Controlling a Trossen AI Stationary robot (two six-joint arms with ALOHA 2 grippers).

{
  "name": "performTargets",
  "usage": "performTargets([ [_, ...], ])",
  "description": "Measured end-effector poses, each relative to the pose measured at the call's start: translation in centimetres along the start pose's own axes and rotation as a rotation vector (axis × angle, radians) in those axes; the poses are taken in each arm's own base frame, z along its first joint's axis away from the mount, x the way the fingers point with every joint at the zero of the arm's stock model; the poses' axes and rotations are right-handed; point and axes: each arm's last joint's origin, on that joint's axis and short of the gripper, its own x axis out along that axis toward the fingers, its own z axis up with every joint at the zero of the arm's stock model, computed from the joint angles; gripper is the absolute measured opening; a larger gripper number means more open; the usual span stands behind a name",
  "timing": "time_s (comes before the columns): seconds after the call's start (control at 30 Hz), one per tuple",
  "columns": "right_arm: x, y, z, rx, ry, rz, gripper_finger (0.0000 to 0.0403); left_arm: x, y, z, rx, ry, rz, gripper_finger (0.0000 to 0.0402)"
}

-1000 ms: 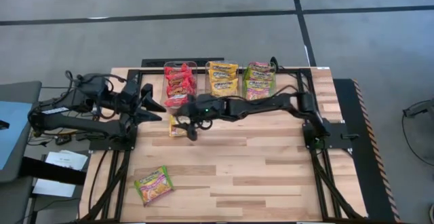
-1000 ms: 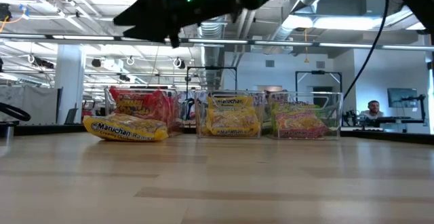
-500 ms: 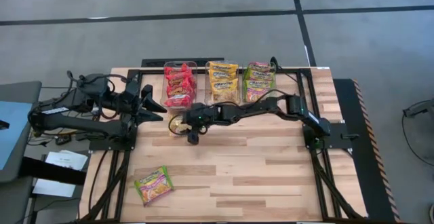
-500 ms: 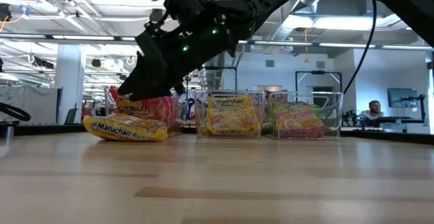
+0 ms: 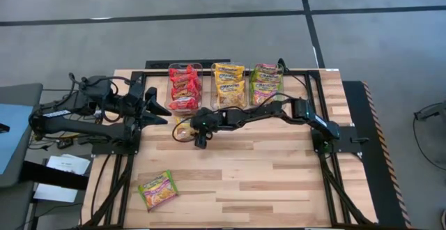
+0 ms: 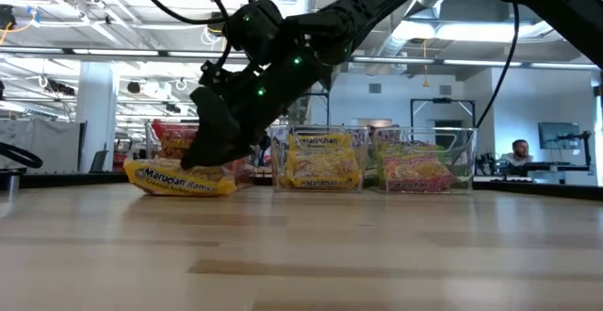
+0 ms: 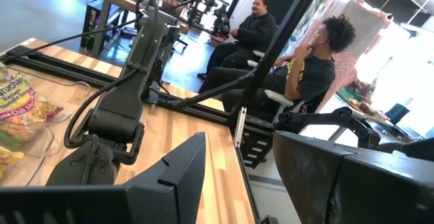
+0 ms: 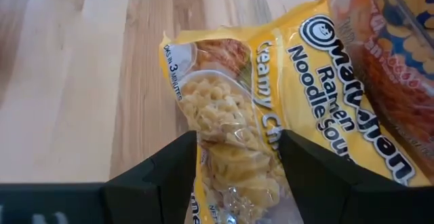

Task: Sort Maruchan noodles
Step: Put the yellow noodle pack into the middle transparent bin

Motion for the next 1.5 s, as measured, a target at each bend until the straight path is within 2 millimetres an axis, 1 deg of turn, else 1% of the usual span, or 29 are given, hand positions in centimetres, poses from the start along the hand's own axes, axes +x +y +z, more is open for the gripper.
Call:
performTargets([
  [0.1,-0.2,0.2,-0.4,-0.002,0.056,-0.011,0.0228,0.0,0.0,0.0,0.000,0.000,0.000,0.0160],
  [0.17,-0.3,0.2,-0.7,0.000,0.093,-0.015,0.0211,0.0,0.0,0.0,0.001,0.001,0.000,0.0160],
  [0.27,-0.4,0.7,-1.0,0.000,0.124,-0.012,0.0172,0.0,0.0,0.0,0.001,0.001,0.000,0.0160],
  [0.47,-0.3,1.6,-1.3,0.053,0.134,-0.008,0.0082,0.0,0.0,0.0,0.001,0.001,0.000,0.0160],
  [0.67,-0.4,2.7,-1.4,0.091,0.138,0.013,0.0013,0.0,0.0,0.0,0.001,0.001,0.000,0.0160],
  [0.8,-0.6,3.7,-1.2,0.084,0.147,0.052,0.0007,0.0,0.0,0.0,0.001,0.001,0.000,0.0160],
  [0.9,-1.1,4.7,-0.2,0.059,0.166,0.069,0.0004,0.0,0.0,0.0,0.001,0.001,0.000,0.0160],
  [1.07,-2.5,5.9,1.9,-0.069,0.208,0.072,0.0003,0.0,0.1,-0.1,-0.002,0.012,0.005,0.0160],
  [1.27,-4.6,5.9,4.5,-0.108,0.236,0.002,0.0003,0.0,0.2,-0.4,-0.010,0.039,0.019,0.0160],
  [1.37,-5.5,5.8,5.5,-0.119,0.238,-0.029,0.0003,0.0,0.2,-0.4,-0.011,0.044,0.021,0.0160],
  [1.5,-6.8,6.2,6.5,-0.152,0.251,-0.050,0.0003,0.0,0.2,-0.5,-0.012,0.045,0.022,0.0160],
])
